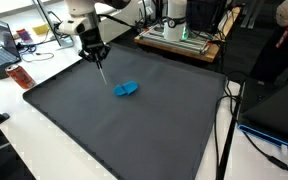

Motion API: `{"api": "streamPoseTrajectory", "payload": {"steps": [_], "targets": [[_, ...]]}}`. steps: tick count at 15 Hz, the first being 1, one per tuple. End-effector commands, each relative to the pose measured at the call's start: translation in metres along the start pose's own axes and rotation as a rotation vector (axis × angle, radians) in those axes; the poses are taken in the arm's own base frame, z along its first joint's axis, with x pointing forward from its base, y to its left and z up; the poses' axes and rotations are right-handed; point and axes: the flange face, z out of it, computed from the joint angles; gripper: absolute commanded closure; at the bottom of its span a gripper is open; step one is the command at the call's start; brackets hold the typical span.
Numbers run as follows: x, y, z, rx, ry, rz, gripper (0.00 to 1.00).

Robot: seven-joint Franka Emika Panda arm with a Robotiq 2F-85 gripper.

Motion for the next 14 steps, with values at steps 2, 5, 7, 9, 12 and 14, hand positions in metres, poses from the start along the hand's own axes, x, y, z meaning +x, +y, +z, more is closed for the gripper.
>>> {"api": "streamPoseTrajectory", "payload": {"steps": [2, 5, 7, 9, 12, 14], "targets": [[0.012, -0.009, -0.037, -0.002, -0.012, 0.146, 0.99], [0.016, -0.013, -0.051, 0.099, -0.017, 0.261, 0.99], [0.015, -0.011, -0.056, 0.156, -0.016, 0.357, 0.99], [0.016, -0.007, -0.062, 0.198, 0.039, 0.448, 0.99], [0.017, -0.001, -0.067, 0.224, 0.125, 0.558, 0.99], [0.018, -0.001, -0.066, 0.246, 0.151, 0.605, 0.99]]}}
